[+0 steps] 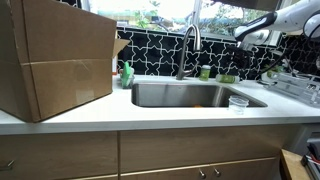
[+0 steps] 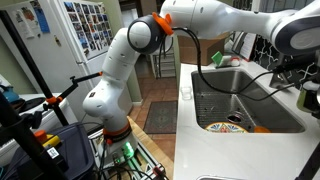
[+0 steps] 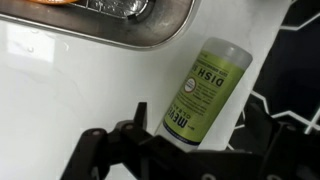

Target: Pick up the fallen bottle and place it right side up on the kitchen counter

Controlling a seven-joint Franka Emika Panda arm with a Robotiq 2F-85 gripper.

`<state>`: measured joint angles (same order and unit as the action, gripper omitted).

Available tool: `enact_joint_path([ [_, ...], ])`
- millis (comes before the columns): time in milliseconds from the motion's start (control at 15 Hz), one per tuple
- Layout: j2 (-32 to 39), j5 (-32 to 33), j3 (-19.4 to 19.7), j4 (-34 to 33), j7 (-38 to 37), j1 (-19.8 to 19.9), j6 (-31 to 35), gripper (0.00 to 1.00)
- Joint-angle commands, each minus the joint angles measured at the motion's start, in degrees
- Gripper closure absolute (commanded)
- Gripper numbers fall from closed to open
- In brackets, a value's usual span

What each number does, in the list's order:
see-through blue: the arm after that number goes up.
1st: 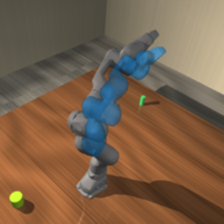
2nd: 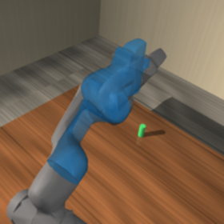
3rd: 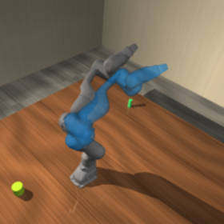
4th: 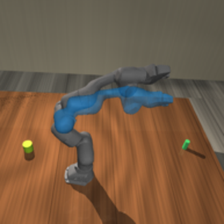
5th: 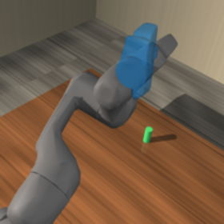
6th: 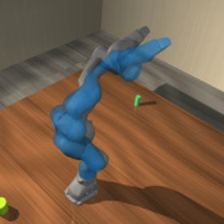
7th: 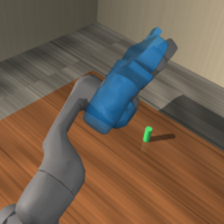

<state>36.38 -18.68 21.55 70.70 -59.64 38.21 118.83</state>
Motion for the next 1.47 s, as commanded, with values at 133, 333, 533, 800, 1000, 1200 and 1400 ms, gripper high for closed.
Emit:
enact_joint_path([
  [133,7.83,0.66,-1.35,-8.42,-1.02,4.21,2.35,0.0],
  [333,10.32,1.62,-1.35,-10.77,-1.9,4.94,4.56,0.0],
  [533,12.87,2.56,-0.83,-13.55,-4.21,5.6,4.05,0.0],
  [800,15.23,4.12,-1.3,-16.24,-6.81,6.86,1.45,0.0],
  [1000,16.66,4.75,-1.78,-18.18,-7.71,7.63,-0.72,0.31],
  [1200,17.89,5.18,-2.37,-20.31,-8.49,8.29,-2.46,0.46],
  [1400,18.71,5.54,-3.04,-22.4,-8.79,8.8,-4.13,0.59],
])
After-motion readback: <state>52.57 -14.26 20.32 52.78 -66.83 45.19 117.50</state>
